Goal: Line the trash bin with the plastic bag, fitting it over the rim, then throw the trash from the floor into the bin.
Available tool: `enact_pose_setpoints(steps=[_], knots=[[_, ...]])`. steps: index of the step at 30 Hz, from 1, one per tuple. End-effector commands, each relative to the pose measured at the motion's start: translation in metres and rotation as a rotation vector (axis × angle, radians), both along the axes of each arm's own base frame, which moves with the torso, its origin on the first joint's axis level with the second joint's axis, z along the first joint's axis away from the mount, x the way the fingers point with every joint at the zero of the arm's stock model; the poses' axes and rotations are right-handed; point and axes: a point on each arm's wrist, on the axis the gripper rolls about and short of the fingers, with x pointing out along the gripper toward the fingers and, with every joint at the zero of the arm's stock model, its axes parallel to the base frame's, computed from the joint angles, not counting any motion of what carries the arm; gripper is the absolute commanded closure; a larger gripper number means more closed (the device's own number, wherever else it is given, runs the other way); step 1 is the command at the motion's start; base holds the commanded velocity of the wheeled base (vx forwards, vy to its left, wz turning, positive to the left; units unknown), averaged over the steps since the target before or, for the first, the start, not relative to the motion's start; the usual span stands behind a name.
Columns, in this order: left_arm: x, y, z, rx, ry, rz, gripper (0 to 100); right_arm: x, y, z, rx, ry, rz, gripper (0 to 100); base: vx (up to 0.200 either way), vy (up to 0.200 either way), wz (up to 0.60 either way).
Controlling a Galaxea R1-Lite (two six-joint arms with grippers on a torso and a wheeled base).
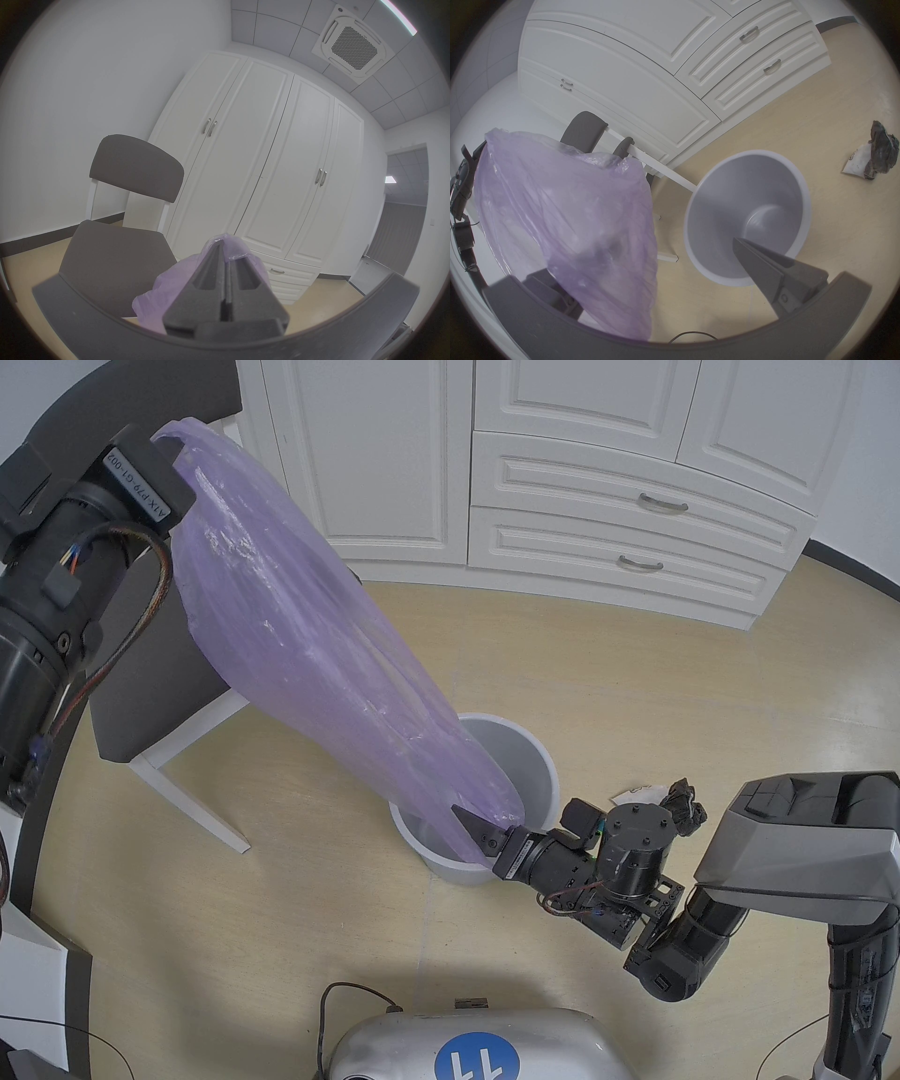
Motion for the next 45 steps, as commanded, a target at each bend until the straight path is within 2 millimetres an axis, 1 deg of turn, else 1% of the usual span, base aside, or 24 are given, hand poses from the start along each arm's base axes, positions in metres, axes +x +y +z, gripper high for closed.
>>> enact_pose_setpoints(steps=[1,11,12,15,19,22,24,26,28,30,31,32,33,35,37,38,39,41,42,43,45], knots=[[0.0,0.0,-0.001,0.002,0.002,-0.002,100,0.001,0.003,-0.007,-0.008,0.01,0.002,0,0.0,0.0,0.0],[0.0,-0.001,-0.002,0.004,0.004,-0.005,100,0.001,0.005,-0.004,0.002,-0.002,-0.007,0,0.0,0.0,0.0],[0.0,-0.001,-0.002,0.005,0.005,-0.005,100,0.001,0.006,-0.003,0.004,-0.005,-0.006,100,0.0,0.0,0.0],[0.0,-0.002,-0.003,0.008,0.006,-0.007,100,-0.001,0.007,0.002,0.012,-0.012,0.0,100,0.0,0.0,0.0],[0.001,-0.009,-0.008,0.024,0.024,-0.03,100,-0.008,0.011,0.008,0.02,-0.021,0.016,100,0.0,0.0,0.0],[0.003,-0.012,-0.01,0.029,0.03,-0.032,100,-0.007,0.011,0.012,0.024,-0.036,-0.016,100,0.0,0.0,0.0],[0.003,-0.012,-0.01,0.029,0.03,-0.032,100,-0.007,0.01,0.015,0.029,-0.043,-0.023,100,0.0,0.0,0.0],[0.003,-0.012,-0.011,0.031,0.031,-0.032,100,-0.006,0.004,0.029,0.044,-0.073,-0.038,100,0.0,0.0,0.0],[0.004,-0.012,-0.012,0.035,0.037,-0.029,100,-0.005,-0.001,0.037,0.035,-0.098,-0.054,100,0.0,0.0,0.0],[0.005,-0.012,-0.015,0.045,0.045,-0.029,100,-0.003,-0.004,0.04,0.002,-0.129,-0.068,100,0.0,0.0,0.0],[0.007,-0.013,-0.023,0.088,0.083,-0.028,100,0.002,-0.014,0.047,-0.102,-0.217,-0.127,100,0.0,0.0,0.0],[0.008,-0.013,-0.025,0.098,0.094,-0.026,100,0.002,-0.016,0.049,-0.118,-0.231,-0.139,100,0.0,0.0,0.0],[0.01,-0.014,-0.031,0.13,0.125,-0.021,100,0.003,-0.021,0.056,-0.161,-0.259,-0.17,100,0.0,0.0,0.0],[0.013,-0.015,-0.039,0.168,0.158,-0.025,100,0.002,-0.028,0.068,-0.197,-0.265,-0.202,100,0.0,0.0,0.0],[0.019,-0.014,-0.049,0.216,0.186,-0.036,100,-0.005,-0.037,0.087,-0.224,-0.247,-0.221,100,0.0,0.0,0.0],[0.021,-0.014,-0.053,0.228,0.196,-0.036,100,-0.007,-0.039,0.091,-0.231,-0.24,-0.222,100,0.0,0.0,0.0],[0.025,-0.011,-0.064,0.275,0.222,-0.043,100,-0.012,-0.046,0.103,-0.264,-0.213,-0.237,100,0.0,0.0,0.0],[0.031,-0.007,-0.081,0.344,0.264,-0.062,100,-0.017,-0.053,0.111,-0.355,-0.199,-0.281,100,0.0,0.0,0.0],[0.031,-0.007,-0.081,0.344,0.264,-0.062,100,-0.017,-0.053,0.111,-0.355,-0.199,-0.281,100,0.0,0.0,0.0],[0.041,-0.002,-0.104,0.46,0.322,-0.082,100,-0.023,-0.06,0.118,-0.479,-0.21,-0.376,100,0.0,0.0,0.0],[0.053,0.0,-0.122,0.537,0.362,-0.095,100,-0.03,-0.066,0.125,-0.536,-0.231,-0.441,100,0.0,0.0,0.0]])
